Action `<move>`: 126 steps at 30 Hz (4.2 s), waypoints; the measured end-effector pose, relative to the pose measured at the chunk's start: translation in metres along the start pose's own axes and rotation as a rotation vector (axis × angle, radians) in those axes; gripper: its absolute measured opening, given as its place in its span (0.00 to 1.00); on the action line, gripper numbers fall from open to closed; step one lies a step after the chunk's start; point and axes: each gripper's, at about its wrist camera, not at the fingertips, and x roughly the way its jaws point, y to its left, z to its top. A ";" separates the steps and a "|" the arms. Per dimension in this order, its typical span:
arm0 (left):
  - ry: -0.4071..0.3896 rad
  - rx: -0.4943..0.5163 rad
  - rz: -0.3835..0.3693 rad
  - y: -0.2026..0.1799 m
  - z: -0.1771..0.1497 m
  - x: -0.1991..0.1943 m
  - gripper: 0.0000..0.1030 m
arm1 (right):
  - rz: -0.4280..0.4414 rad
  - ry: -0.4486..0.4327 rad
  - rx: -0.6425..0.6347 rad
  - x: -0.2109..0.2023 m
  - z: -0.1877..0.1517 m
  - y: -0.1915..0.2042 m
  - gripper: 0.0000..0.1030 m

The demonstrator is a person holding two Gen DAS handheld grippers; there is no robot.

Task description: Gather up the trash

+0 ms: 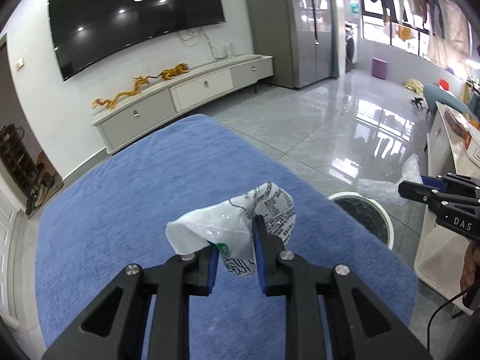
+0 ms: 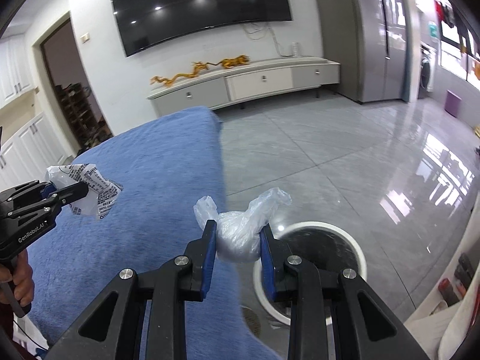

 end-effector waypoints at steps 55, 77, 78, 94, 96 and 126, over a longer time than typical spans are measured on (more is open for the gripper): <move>0.373 0.183 -0.168 -0.186 0.054 0.191 0.22 | -0.165 0.218 0.293 0.093 -0.043 -0.166 0.25; 0.363 0.128 -0.230 -0.179 0.059 0.196 0.50 | -0.195 0.251 0.274 0.108 -0.037 -0.165 0.53; 0.359 0.123 -0.233 -0.178 0.059 0.194 0.50 | -0.195 0.252 0.275 0.108 -0.037 -0.165 0.53; 0.091 -0.035 -0.184 -0.102 0.053 0.087 0.64 | -0.194 0.067 0.198 0.032 -0.010 -0.100 0.61; 0.057 -0.042 -0.169 -0.089 0.047 0.071 0.68 | -0.186 0.043 0.175 0.022 -0.006 -0.087 0.63; -0.135 -0.193 0.212 0.016 -0.049 -0.068 0.84 | -0.193 -0.108 -0.070 -0.032 -0.010 0.052 1.00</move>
